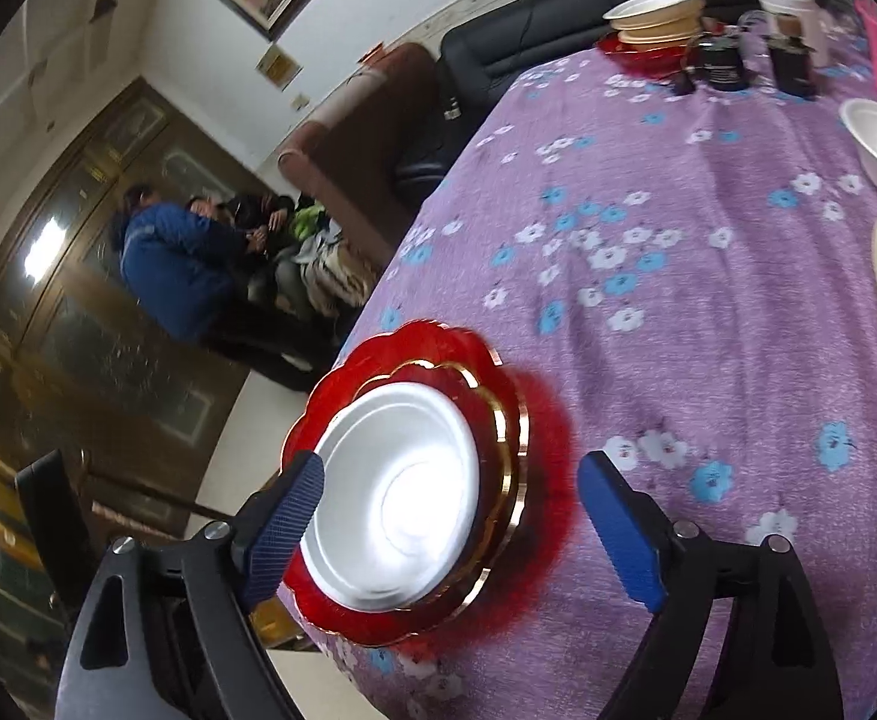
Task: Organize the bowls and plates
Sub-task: 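Open both grippers and release the white bowl, then move both grippers toward the beige plastic bowl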
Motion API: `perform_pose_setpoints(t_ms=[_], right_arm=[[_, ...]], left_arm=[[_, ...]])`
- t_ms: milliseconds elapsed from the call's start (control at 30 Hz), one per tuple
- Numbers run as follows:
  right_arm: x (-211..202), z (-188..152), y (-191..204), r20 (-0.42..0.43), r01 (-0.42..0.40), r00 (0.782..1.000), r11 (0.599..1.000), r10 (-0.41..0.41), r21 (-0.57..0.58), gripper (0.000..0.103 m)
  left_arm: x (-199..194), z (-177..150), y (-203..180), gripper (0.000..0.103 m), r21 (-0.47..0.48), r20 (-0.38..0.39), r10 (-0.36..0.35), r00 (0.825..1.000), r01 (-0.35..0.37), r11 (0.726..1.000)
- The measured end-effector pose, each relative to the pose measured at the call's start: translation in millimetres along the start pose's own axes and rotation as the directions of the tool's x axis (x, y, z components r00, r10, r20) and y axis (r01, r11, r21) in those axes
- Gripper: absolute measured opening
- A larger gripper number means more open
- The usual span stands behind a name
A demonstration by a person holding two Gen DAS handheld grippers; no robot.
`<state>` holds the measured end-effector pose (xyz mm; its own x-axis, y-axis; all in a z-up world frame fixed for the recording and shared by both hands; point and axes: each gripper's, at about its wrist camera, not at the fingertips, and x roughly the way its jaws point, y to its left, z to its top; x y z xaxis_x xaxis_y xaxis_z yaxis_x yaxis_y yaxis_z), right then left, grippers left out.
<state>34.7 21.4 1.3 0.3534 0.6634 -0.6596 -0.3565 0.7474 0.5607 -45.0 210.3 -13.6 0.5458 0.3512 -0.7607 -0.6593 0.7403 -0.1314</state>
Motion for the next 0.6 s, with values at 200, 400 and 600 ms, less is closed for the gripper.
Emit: perform_pose_setpoints(t_ms=[200, 400, 600], right_arm=[[-22.6, -4.7, -27.3, 0.033, 0.014, 0.999, 0.999, -0.015, 0.030, 0.102], [-62.8, -14.2, -58.3, 0.104, 0.070, 0.992, 0.997, -0.074, 0.041, 0.103], [-105.1, -25.7, -86.2, 0.147, 0.107, 0.983, 0.994, -0.112, 0.036, 0.103]], left_arm=[[-18.6, -4.8, -19.3, 0.073, 0.036, 0.071, -0.065, 0.995, 0.063, 0.997], [-28.6, -18.1, -64.9, 0.077, 0.186, 0.068, -0.174, 0.982, 0.159, 0.970], [-28.8, -42.4, -118.3, 0.077, 0.334, -0.019, -0.257, 0.966, 0.248, 0.909]])
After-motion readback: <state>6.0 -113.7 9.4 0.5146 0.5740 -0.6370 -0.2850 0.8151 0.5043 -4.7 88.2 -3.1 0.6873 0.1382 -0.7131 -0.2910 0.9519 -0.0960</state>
